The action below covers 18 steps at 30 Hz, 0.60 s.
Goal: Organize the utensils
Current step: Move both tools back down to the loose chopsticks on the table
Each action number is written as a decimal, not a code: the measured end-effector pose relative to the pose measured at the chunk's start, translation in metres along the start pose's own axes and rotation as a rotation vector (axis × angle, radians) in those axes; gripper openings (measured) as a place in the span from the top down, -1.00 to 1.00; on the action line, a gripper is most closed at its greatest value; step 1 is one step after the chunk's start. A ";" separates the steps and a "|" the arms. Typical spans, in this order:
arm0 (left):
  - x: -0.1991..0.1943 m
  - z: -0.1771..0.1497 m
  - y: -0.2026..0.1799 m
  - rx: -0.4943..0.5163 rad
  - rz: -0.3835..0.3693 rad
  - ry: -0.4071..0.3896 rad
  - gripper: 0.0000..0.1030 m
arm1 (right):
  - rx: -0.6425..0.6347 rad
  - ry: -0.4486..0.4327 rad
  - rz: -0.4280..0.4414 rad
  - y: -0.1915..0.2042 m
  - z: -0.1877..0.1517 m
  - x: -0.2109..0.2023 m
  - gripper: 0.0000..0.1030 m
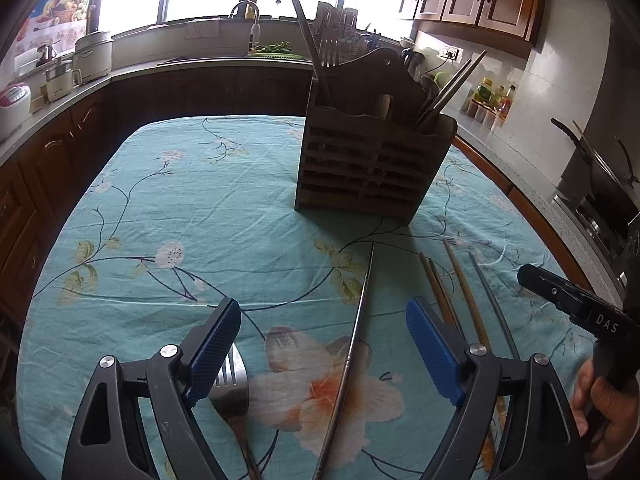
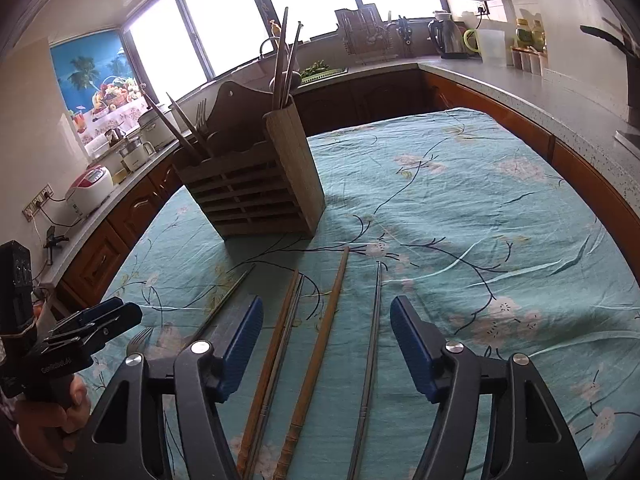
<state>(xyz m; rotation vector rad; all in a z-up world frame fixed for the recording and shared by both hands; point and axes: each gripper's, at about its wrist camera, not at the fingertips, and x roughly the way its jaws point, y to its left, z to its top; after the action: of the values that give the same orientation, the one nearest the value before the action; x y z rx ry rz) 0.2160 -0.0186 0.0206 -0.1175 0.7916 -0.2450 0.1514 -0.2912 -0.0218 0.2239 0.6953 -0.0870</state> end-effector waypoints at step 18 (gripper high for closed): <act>0.069 0.028 -0.025 0.116 -0.005 0.139 -0.16 | -0.033 0.137 0.007 0.009 0.016 0.062 0.46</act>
<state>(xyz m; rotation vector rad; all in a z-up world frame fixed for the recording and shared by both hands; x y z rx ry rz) 0.2788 -0.0607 -0.0026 0.0073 0.9129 -0.3053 0.2107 -0.2865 -0.0484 0.2019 0.8319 -0.0540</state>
